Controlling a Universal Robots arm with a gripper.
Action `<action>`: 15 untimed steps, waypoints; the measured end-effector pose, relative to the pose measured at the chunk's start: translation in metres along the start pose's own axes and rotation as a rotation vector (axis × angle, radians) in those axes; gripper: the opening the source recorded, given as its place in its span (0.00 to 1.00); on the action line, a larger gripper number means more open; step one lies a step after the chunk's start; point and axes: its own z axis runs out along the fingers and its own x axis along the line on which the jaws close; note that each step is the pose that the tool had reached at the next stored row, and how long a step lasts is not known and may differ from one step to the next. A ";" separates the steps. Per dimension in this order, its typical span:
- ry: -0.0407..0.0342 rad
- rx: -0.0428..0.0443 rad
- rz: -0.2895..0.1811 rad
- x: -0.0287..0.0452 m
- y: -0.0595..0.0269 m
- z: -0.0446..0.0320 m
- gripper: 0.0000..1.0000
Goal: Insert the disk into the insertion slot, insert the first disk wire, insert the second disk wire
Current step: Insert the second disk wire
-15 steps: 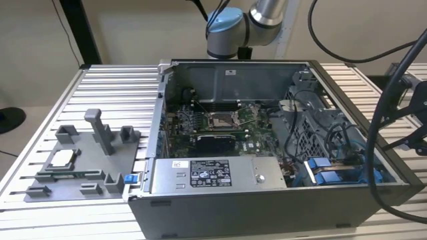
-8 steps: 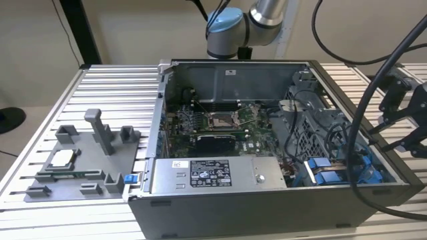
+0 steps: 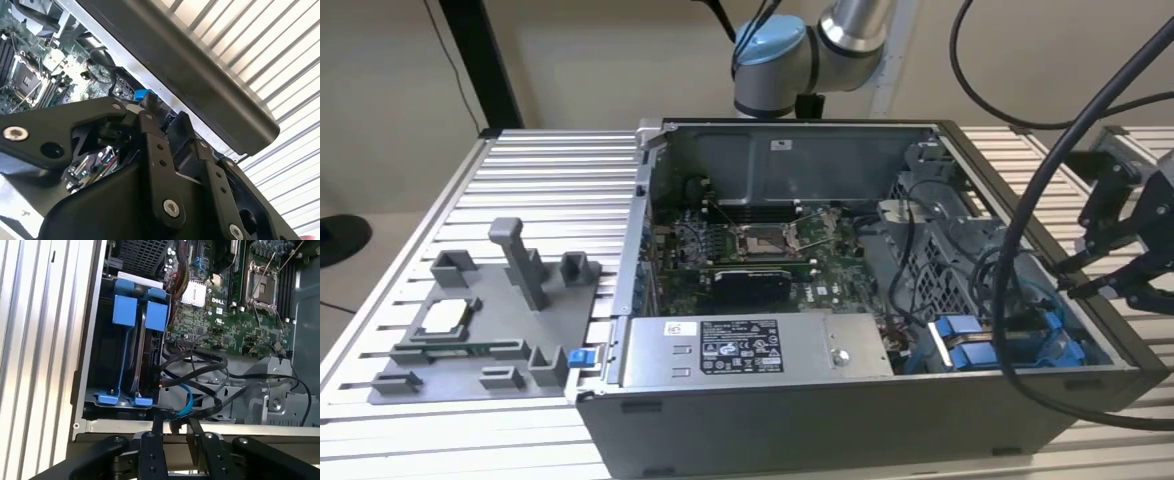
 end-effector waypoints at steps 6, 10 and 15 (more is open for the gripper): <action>-0.0088 0.0236 0.082 0.0004 -0.0001 0.0011 0.00; -0.0145 0.0384 0.131 0.0004 -0.0001 0.0011 0.00; -0.0220 0.0514 0.177 0.0003 0.0000 0.0000 0.00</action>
